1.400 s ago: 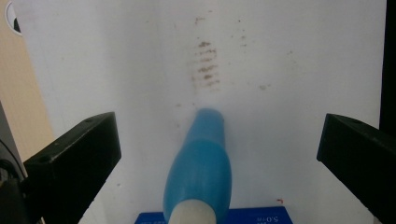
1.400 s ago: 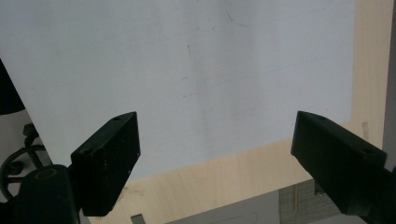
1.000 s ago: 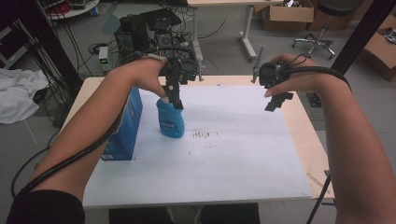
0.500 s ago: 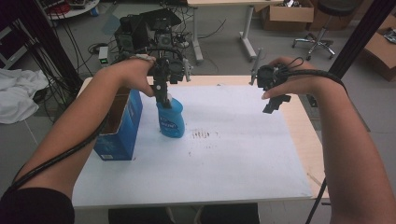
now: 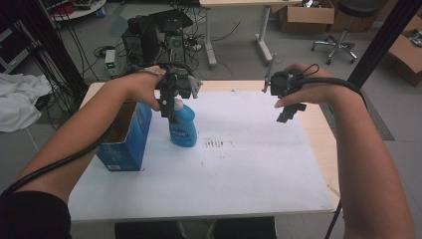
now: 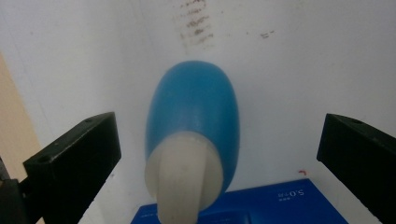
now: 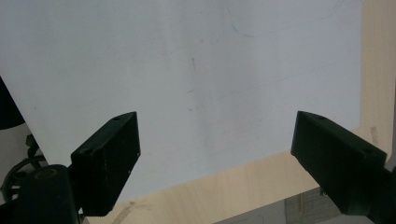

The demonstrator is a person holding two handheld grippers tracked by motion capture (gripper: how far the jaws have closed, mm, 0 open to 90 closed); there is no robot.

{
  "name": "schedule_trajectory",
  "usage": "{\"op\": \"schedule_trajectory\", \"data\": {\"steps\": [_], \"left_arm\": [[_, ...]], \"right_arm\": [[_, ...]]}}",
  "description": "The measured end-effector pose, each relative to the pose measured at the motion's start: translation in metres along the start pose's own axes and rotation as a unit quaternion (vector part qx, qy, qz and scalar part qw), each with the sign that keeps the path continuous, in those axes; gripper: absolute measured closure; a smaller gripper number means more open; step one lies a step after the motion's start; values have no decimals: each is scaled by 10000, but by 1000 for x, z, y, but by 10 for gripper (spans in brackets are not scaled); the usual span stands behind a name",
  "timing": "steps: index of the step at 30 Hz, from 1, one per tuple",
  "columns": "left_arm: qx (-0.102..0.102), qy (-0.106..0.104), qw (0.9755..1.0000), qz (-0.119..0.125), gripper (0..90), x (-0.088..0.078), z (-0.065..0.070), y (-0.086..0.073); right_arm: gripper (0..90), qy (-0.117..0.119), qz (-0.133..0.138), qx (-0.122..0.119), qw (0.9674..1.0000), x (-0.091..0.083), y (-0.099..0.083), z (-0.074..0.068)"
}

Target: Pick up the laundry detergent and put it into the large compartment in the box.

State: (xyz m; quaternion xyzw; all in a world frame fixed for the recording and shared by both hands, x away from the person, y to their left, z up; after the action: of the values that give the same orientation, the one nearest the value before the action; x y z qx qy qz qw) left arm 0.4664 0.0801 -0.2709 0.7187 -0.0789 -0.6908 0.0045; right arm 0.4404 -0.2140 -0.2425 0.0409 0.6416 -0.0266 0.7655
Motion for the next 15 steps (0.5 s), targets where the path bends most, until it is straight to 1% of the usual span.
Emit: {"op": "schedule_trajectory", "data": {"steps": [5,8,11,13,15], "left_arm": [[59,-11,10000,-44,1,7,-6,-2],[93,-28,9999,-140,1,11,-7,-2],[132,4,9995,-270,1,13,-8,-2],[177,23,9993,-317,1,15,-8,-2],[200,-6,9991,-361,1,18,-8,-2]], "right_arm": [[157,-2,-35,13,10000,1,3,-1],[157,-15,-22,23,10000,1,4,-2],[157,-1,-49,45,10000,2,4,-3],[157,-16,-63,50,10000,2,4,-3],[157,-12,-43,35,10000,2,4,-4]]}}
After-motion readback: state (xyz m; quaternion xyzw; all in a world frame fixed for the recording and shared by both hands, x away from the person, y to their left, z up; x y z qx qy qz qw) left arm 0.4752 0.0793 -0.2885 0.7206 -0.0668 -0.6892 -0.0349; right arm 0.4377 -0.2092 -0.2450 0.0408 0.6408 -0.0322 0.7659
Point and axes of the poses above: each handheld gripper's, and its own axes: x roughly forward along the jaws, y roughly out of its top, z roughly to its right, the point moved 2 cm from there along x, roughly forward along the jaws, and after that the axes turned 6 degrees about -x, right-handed, at the moved point
